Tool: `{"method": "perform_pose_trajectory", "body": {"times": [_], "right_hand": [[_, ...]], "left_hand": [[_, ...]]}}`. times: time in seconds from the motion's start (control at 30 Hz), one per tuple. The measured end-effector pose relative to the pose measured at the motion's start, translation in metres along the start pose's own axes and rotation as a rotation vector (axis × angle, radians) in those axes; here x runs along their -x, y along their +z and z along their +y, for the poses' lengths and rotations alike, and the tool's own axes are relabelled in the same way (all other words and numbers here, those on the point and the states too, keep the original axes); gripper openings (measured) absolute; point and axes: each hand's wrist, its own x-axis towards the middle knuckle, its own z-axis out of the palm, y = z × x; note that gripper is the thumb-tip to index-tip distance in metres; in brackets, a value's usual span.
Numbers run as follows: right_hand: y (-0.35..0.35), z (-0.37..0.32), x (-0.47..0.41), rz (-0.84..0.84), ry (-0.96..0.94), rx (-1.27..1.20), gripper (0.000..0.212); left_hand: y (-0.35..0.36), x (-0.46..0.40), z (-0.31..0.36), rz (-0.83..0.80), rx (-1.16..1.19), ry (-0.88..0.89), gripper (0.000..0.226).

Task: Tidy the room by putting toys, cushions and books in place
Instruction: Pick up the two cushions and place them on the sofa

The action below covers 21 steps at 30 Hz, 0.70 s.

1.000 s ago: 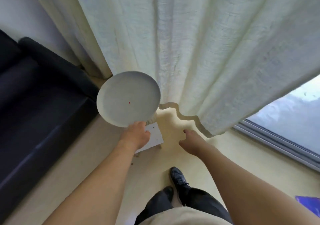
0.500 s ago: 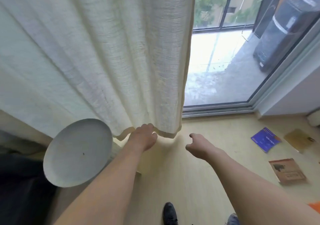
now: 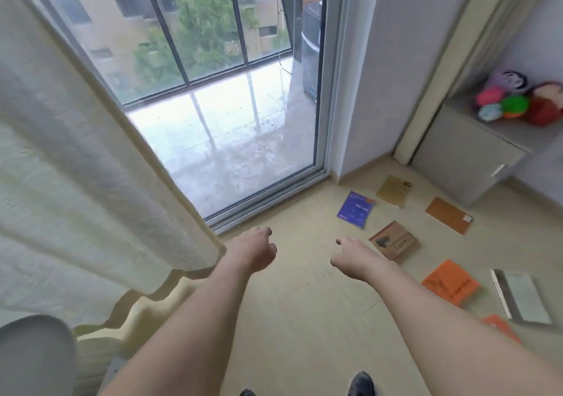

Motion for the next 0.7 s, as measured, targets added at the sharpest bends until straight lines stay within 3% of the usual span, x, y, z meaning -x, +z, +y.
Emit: {"method": "perform_pose_trajectory", "body": {"times": [0.43,0.7], "right_hand": [[-0.121,0.265,0.017,0.157,0.266,-0.297,0.057],[-0.172,0.354,-0.010,0.146,0.298,-0.380,0.053]], "left_hand": [[0.036,-0.072,0.322,-0.028,-0.157,0.417,0.040],[0.056,-0.119,0.416,-0.124,-0.253,0.435,0.042]]}}
